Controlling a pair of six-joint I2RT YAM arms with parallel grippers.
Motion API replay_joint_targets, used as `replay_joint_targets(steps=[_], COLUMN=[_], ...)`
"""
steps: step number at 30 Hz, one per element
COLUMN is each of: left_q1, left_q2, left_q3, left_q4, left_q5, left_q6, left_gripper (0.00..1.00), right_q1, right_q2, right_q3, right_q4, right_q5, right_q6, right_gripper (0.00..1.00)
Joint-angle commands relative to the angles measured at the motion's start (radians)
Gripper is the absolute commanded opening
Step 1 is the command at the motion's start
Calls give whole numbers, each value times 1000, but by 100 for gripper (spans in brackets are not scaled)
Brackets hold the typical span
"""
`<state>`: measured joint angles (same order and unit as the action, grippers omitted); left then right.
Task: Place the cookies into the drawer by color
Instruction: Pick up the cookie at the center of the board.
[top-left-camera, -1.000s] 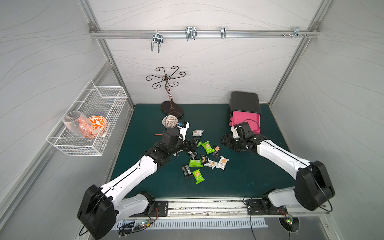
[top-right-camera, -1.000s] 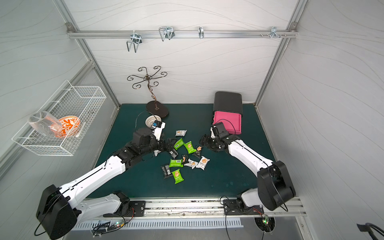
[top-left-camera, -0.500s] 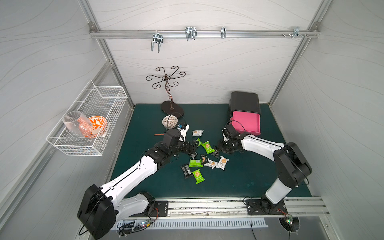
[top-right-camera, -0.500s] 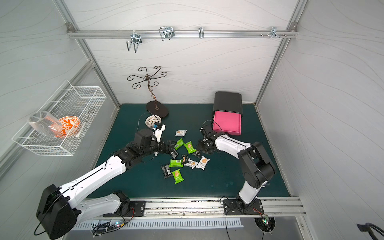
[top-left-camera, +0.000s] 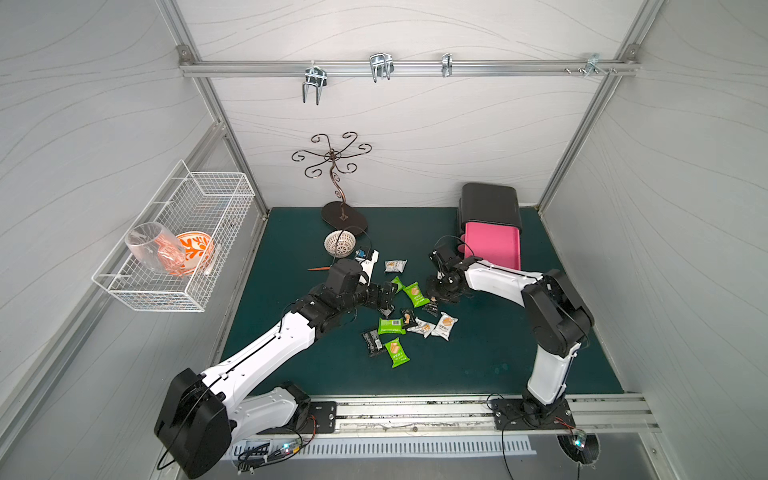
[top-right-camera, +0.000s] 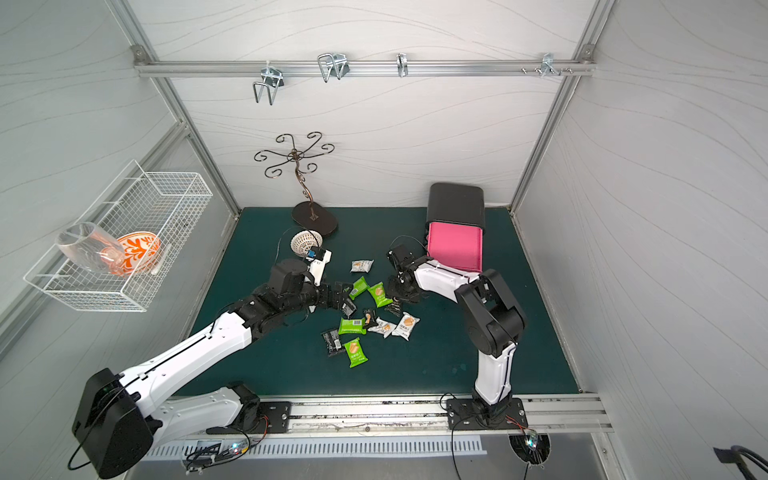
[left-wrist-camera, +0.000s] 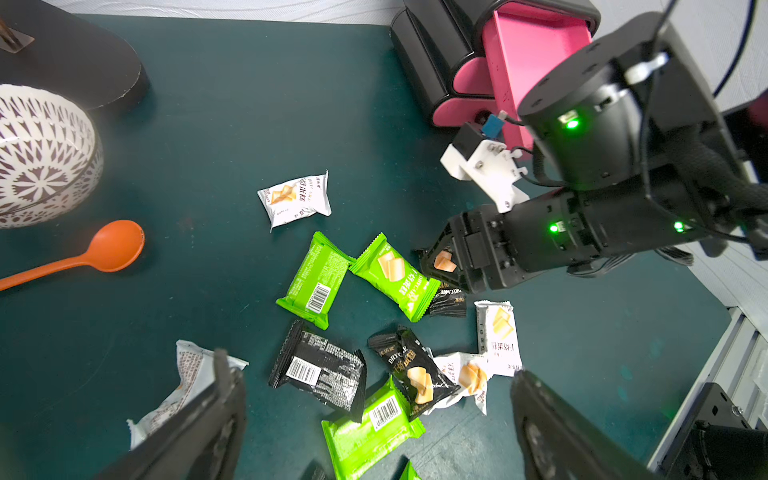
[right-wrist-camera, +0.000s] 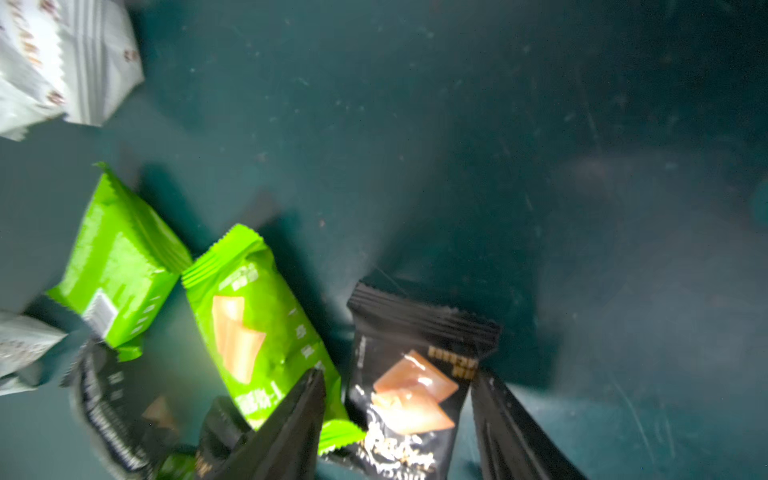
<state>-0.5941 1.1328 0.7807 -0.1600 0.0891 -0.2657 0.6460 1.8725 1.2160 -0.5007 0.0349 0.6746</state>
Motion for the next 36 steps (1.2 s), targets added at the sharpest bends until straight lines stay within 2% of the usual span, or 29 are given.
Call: replay_joint_targets(steps=[1,12,15,19,31,36], left_q1=[-9,-21,-25,-33,-34,-36], left_q2=[-14,-12,-11,-9,-7,-5], left_q3=[-1,-9,-9,-9,0,-1], left_q4=[40,56,58,50,57,68], left_q5=[-9,-20,-36,-57,-59,-57], left_q6=[6,4,4,14,28,8], left_gripper=[99,99,99,99,100,99], right_q1=[22,42,45,44,37,-28], right_q2=[35,124,121,92,-201,-307], right_q3=[39,105,97,93,147,229], right_q4=[-102,-211,-209,-198,-200,-208], right_q5=[95,147,151,171,169,160], right_q6=[-37,-102,-116,-137,-216,-288], right_gripper=[59,49,36,28,24,21])
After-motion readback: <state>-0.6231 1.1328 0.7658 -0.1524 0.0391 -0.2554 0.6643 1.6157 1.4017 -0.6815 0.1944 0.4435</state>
